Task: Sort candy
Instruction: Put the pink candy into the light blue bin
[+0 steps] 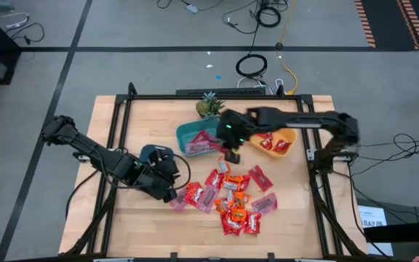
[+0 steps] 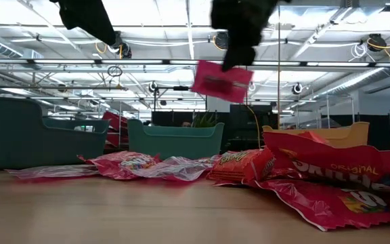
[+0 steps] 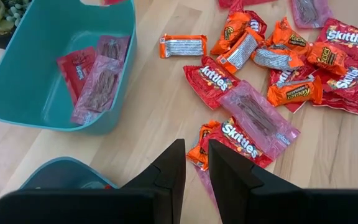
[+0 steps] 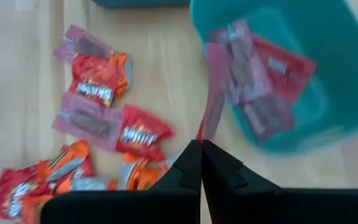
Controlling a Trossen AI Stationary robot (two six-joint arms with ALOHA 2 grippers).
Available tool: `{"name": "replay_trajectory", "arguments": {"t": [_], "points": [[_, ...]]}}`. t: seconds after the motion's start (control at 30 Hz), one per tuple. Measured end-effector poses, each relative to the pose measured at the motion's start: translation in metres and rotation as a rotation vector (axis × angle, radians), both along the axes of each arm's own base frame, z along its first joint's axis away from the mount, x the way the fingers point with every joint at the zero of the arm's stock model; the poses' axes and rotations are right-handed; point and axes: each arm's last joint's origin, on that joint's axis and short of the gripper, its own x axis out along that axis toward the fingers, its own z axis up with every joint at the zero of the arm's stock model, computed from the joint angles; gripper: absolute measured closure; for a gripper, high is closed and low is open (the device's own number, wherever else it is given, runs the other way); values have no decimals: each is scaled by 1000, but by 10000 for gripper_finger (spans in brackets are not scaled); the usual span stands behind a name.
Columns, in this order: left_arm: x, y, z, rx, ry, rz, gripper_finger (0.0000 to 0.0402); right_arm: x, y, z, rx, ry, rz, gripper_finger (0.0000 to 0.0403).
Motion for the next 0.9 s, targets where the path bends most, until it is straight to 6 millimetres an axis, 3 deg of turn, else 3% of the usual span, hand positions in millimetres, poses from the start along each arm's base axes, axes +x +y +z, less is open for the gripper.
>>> {"name": "replay_trajectory", "arguments": {"t": [0.17,0.33,0.6,0.9], "points": [[0,0,0,-1,-1,0,322,42,-27,5,-38,0,44,403],[0,0,0,-1,-2,0,322,65,-58,4,26,-48,64,403],[0,0,0,-1,-2,0,322,69,-96,-11,50,-17,-6,403],[0,0,0,-1,-2,0,322,68,-100,-11,44,-20,-11,391]]}}
